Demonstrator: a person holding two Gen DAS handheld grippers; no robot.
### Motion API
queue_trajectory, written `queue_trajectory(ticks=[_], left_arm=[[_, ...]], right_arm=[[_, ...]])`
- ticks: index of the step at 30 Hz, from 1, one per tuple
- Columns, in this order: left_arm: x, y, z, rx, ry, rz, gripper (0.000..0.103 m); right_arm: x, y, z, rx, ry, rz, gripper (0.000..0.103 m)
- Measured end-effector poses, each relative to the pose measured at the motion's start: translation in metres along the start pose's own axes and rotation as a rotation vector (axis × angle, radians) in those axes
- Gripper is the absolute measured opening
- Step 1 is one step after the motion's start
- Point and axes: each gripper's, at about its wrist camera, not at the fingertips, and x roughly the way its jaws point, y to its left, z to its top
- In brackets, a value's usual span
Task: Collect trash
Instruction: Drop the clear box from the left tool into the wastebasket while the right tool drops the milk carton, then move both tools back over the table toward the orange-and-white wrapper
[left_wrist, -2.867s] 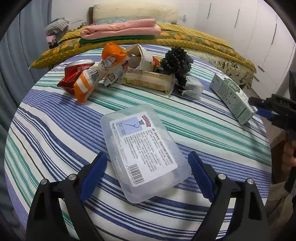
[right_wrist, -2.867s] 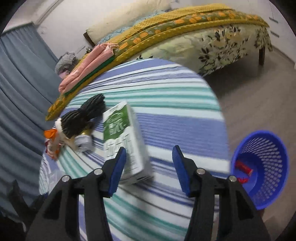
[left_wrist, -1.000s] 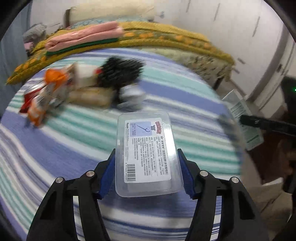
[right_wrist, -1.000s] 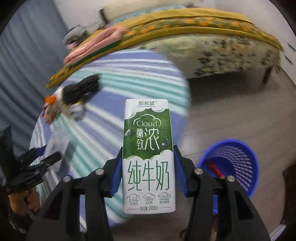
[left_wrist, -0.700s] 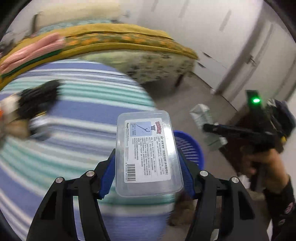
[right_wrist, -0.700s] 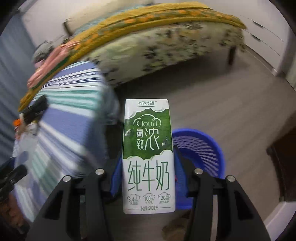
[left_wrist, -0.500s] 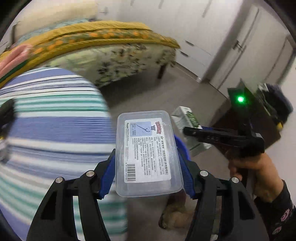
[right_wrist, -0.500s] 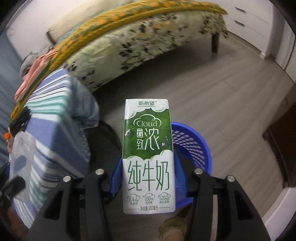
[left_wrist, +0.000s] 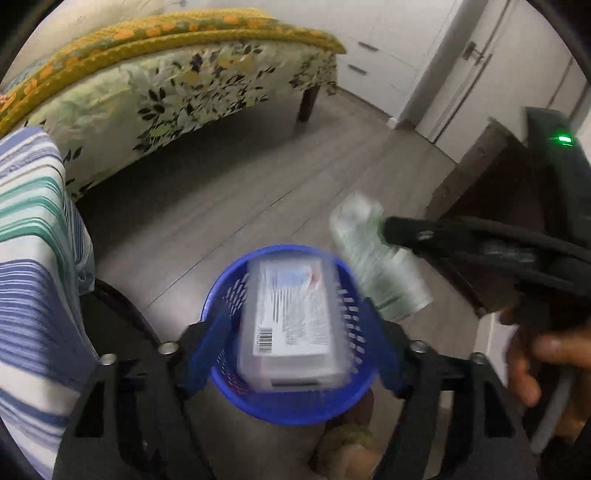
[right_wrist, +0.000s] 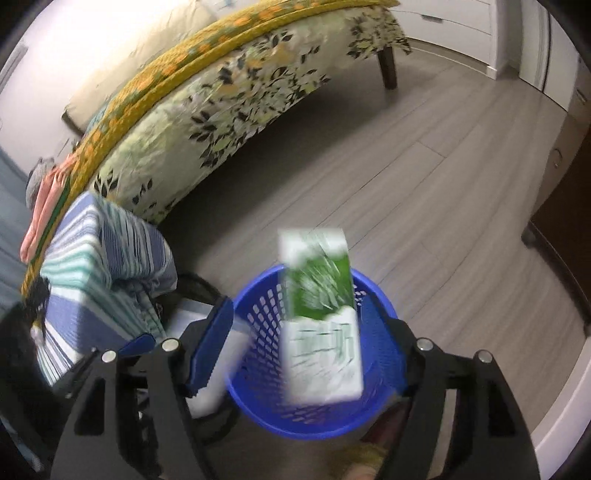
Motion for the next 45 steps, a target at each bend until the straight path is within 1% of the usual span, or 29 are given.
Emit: queue_trajectory(ticks=[1, 2, 4, 7, 9, 11, 12, 13, 15, 16, 19, 21, 24, 28, 31, 34, 37, 39, 41, 42, 45], left_arm=[[-0.002, 0.002, 0.000, -0.011, -0.006, 0.002, 0.077], [-0.005, 0.003, 0.000, -0.019, -0.014, 0.002, 0.081], [-0.021, 0.007, -0.002, -0.033, -0.050, 0.004, 0.086], [-0.058, 0.010, -0.007, -0.034, -0.105, -0.010, 0.089], [-0.086, 0.013, -0.014, -0.020, -0.145, -0.008, 0.092], [-0.116, 0.018, -0.025, 0.001, -0.185, 0.022, 0.095], [-0.133, 0.025, -0.035, 0.010, -0.204, 0.053, 0.096], [-0.143, 0.030, -0.042, 0.011, -0.211, 0.070, 0.096], [-0.163, 0.049, -0.063, 0.001, -0.212, 0.123, 0.096], [-0.173, 0.064, -0.077, -0.018, -0.206, 0.165, 0.096], [-0.193, 0.106, -0.107, -0.087, -0.186, 0.241, 0.096], [-0.209, 0.136, -0.129, -0.135, -0.182, 0.301, 0.096], [-0.237, 0.183, -0.160, -0.197, -0.179, 0.409, 0.096], [-0.264, 0.228, -0.185, -0.255, -0.180, 0.488, 0.096], [-0.280, 0.263, -0.201, -0.289, -0.166, 0.525, 0.096], [-0.289, 0.289, -0.216, -0.322, -0.147, 0.549, 0.096], [-0.293, 0.312, -0.221, -0.361, -0.128, 0.529, 0.096], [-0.295, 0.318, -0.220, -0.357, -0.122, 0.528, 0.098], [-0.295, 0.321, -0.221, -0.353, -0.121, 0.521, 0.098], [-0.294, 0.322, -0.220, -0.352, -0.119, 0.524, 0.098], [-0.294, 0.321, -0.223, -0.353, -0.120, 0.523, 0.099]], right_arm=[[-0.002, -0.001, 0.000, 0.000, -0.005, 0.001, 0.071], [-0.005, 0.000, 0.001, -0.004, -0.012, 0.005, 0.071], [-0.011, 0.002, 0.001, -0.017, -0.028, 0.002, 0.073], [-0.018, 0.012, 0.001, -0.043, -0.061, -0.025, 0.085], [-0.024, 0.024, -0.001, -0.068, -0.096, -0.049, 0.089], [-0.031, 0.040, -0.005, -0.106, -0.138, -0.066, 0.090], [-0.033, 0.049, -0.008, -0.130, -0.156, -0.066, 0.091], [-0.035, 0.060, -0.012, -0.160, -0.174, -0.065, 0.091], [-0.038, 0.088, -0.024, -0.238, -0.201, -0.054, 0.091], [-0.037, 0.101, -0.030, -0.276, -0.207, -0.044, 0.091], [-0.036, 0.148, -0.057, -0.421, -0.218, -0.009, 0.091], [-0.031, 0.181, -0.081, -0.529, -0.214, 0.012, 0.091], [-0.025, 0.223, -0.118, -0.627, -0.194, 0.057, 0.091], [-0.019, 0.277, -0.167, -0.695, -0.126, 0.150, 0.091], [-0.015, 0.320, -0.191, -0.758, -0.094, 0.175, 0.091], [-0.003, 0.353, -0.200, -0.782, -0.073, 0.164, 0.091], [0.013, 0.373, -0.194, -0.758, -0.044, 0.152, 0.091], [0.024, 0.386, -0.190, -0.744, -0.029, 0.138, 0.092], [0.030, 0.394, -0.191, -0.763, -0.050, 0.114, 0.093], [0.033, 0.398, -0.188, -0.762, -0.035, 0.111, 0.093], [0.036, 0.399, -0.185, -0.755, -0.024, 0.107, 0.097]])
